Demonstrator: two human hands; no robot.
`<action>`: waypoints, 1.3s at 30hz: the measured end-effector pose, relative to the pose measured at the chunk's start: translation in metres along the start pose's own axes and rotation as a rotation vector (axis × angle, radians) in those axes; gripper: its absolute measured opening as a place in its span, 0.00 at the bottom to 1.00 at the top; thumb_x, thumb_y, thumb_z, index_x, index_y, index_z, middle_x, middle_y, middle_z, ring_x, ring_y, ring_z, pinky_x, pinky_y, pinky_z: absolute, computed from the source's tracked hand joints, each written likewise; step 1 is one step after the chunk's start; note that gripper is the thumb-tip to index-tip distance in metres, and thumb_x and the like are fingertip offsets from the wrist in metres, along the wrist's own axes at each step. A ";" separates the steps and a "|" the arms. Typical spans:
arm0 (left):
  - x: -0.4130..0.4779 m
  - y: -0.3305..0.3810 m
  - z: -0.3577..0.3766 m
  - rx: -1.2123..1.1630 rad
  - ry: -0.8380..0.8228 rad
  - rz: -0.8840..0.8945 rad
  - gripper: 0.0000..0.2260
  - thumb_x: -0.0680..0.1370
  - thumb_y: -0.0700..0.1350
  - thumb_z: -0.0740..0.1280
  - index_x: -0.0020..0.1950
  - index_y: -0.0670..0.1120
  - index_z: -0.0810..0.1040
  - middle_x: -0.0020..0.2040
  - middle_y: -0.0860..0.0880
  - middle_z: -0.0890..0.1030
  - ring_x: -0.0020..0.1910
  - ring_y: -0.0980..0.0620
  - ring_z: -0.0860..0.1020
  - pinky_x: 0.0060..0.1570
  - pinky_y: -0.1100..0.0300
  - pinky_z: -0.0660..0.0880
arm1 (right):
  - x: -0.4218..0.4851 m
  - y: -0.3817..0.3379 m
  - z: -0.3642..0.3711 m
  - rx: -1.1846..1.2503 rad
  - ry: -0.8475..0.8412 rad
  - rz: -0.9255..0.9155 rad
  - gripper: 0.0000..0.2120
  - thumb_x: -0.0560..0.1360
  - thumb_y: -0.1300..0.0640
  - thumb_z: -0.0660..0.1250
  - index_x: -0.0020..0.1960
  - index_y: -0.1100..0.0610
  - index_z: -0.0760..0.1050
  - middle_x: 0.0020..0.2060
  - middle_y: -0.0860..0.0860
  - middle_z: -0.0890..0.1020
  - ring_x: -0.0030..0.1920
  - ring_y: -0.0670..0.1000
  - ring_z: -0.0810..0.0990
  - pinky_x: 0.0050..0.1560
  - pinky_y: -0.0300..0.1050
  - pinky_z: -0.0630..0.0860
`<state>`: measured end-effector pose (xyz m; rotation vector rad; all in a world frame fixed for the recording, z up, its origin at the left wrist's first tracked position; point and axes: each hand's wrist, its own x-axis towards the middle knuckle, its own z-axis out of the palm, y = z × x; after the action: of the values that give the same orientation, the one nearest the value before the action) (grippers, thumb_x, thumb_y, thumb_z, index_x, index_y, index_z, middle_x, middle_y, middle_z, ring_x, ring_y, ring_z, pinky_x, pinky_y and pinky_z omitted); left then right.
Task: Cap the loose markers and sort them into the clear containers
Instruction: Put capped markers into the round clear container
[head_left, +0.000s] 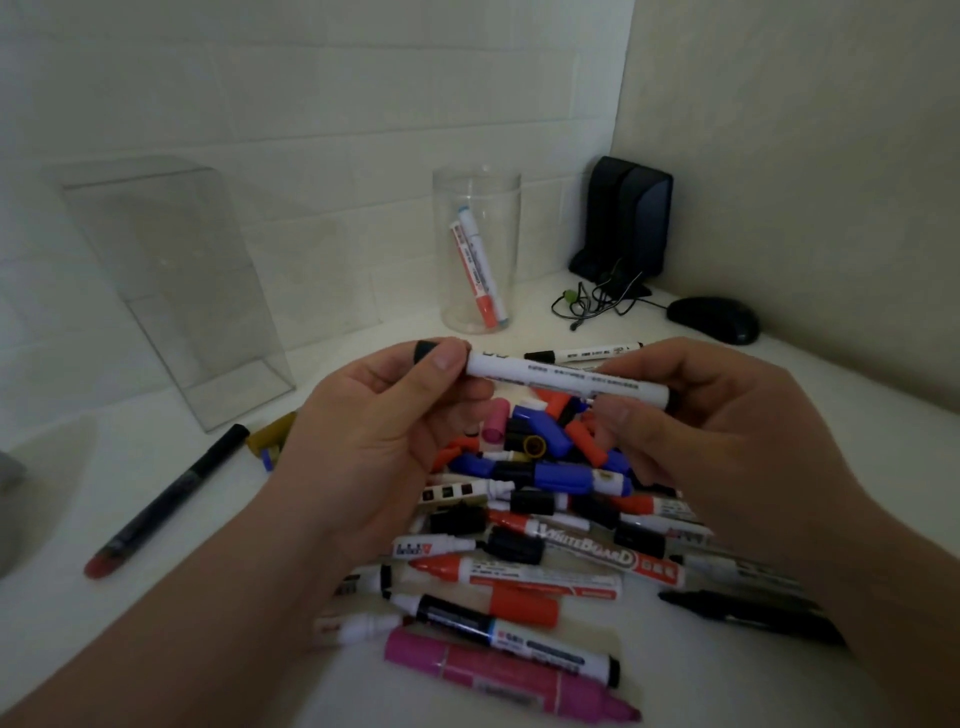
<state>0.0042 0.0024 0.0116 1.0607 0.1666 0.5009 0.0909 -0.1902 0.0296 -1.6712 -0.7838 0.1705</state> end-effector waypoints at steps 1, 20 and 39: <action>0.000 0.000 0.000 0.005 -0.002 0.005 0.07 0.69 0.43 0.70 0.41 0.42 0.87 0.38 0.43 0.84 0.36 0.51 0.83 0.41 0.60 0.82 | 0.000 -0.001 0.000 -0.003 -0.007 -0.001 0.09 0.68 0.54 0.69 0.48 0.54 0.81 0.31 0.52 0.85 0.25 0.45 0.78 0.28 0.34 0.76; -0.004 0.002 -0.001 0.102 -0.012 0.001 0.15 0.65 0.46 0.75 0.47 0.41 0.86 0.44 0.39 0.85 0.42 0.46 0.82 0.49 0.54 0.83 | 0.000 0.005 0.007 -0.252 -0.163 -0.096 0.09 0.67 0.41 0.68 0.42 0.44 0.83 0.33 0.48 0.82 0.30 0.49 0.78 0.29 0.41 0.77; -0.001 0.009 -0.017 0.907 0.169 0.466 0.05 0.81 0.48 0.64 0.49 0.59 0.77 0.40 0.57 0.79 0.40 0.60 0.78 0.38 0.68 0.74 | 0.133 -0.082 0.034 -0.417 0.159 -0.152 0.05 0.78 0.53 0.71 0.46 0.54 0.81 0.35 0.49 0.85 0.30 0.46 0.84 0.39 0.51 0.84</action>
<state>-0.0058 0.0186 0.0108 1.9637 0.3125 0.9819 0.1419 -0.0819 0.1356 -1.9758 -0.8613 -0.2466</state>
